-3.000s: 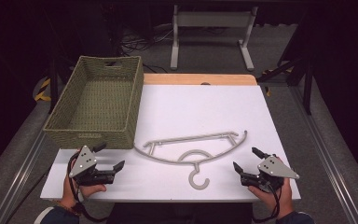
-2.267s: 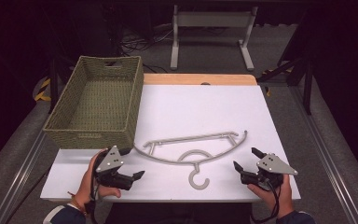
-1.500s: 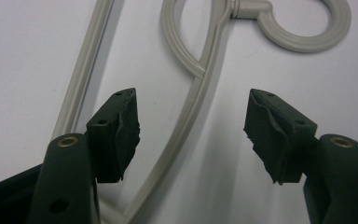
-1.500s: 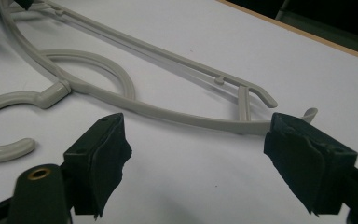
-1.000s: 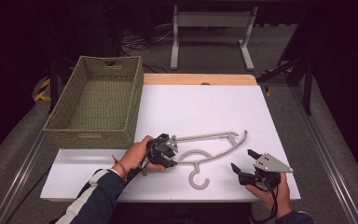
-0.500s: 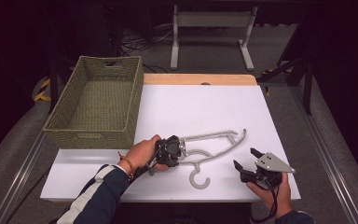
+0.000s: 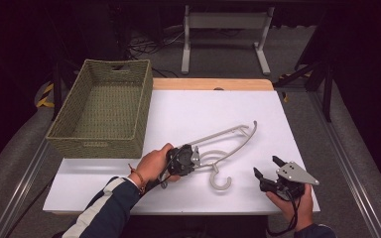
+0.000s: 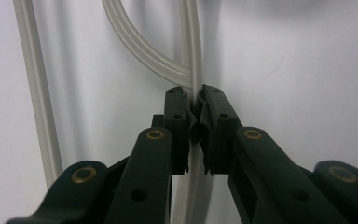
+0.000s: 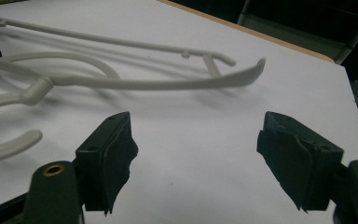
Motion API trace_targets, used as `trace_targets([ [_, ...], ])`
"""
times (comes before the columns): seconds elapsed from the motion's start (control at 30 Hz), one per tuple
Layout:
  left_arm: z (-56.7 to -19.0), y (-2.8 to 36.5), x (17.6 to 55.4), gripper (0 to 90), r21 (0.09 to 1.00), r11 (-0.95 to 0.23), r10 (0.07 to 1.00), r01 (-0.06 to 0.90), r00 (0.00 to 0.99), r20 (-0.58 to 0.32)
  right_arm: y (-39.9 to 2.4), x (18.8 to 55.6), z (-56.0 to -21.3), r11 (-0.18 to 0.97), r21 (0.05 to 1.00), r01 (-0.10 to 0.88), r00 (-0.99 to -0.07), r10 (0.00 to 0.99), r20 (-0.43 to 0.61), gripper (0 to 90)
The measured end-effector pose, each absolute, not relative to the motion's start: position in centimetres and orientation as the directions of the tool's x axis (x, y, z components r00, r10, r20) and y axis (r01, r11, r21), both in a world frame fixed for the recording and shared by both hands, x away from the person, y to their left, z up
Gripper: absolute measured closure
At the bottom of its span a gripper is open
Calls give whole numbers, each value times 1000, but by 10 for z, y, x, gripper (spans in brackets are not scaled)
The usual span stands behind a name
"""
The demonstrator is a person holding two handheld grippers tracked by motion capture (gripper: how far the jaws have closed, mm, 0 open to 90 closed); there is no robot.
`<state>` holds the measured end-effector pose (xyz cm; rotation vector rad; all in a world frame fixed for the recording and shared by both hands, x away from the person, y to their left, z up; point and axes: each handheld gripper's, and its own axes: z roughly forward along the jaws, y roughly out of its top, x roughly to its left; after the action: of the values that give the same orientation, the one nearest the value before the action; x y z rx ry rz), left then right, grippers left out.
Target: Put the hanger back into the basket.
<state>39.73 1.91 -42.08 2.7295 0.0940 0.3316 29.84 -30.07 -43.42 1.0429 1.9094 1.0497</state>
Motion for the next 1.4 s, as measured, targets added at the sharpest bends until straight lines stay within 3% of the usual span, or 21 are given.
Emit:
trace_targets([
  [0.2, -414, 28, 395, 820, 490, -870, 192, 43, 947, 257, -303, 294, -430, 323, 908, 265, -420, 887, -193, 264],
  [0.53, -401, 37, 395, 821, 566, -822, 268, 56, 916, 298, -300, 292, -429, 318, 918, 238, -442, 877, -190, 264],
  [0.8, -390, 39, 393, 822, 626, -779, 292, 29, 900, 322, -301, 294, -431, 283, 920, 272, -462, 877, -134, 257],
  [1.17, -371, 39, 394, 821, 678, -735, 331, 24, 885, 328, -296, 293, -431, 311, 916, 254, -487, 859, -157, 249],
  [1.4, -354, 37, 390, 822, 690, -723, 335, -20, 864, 376, -293, 292, -432, 330, 909, 252, -499, 850, -170, 249],
])
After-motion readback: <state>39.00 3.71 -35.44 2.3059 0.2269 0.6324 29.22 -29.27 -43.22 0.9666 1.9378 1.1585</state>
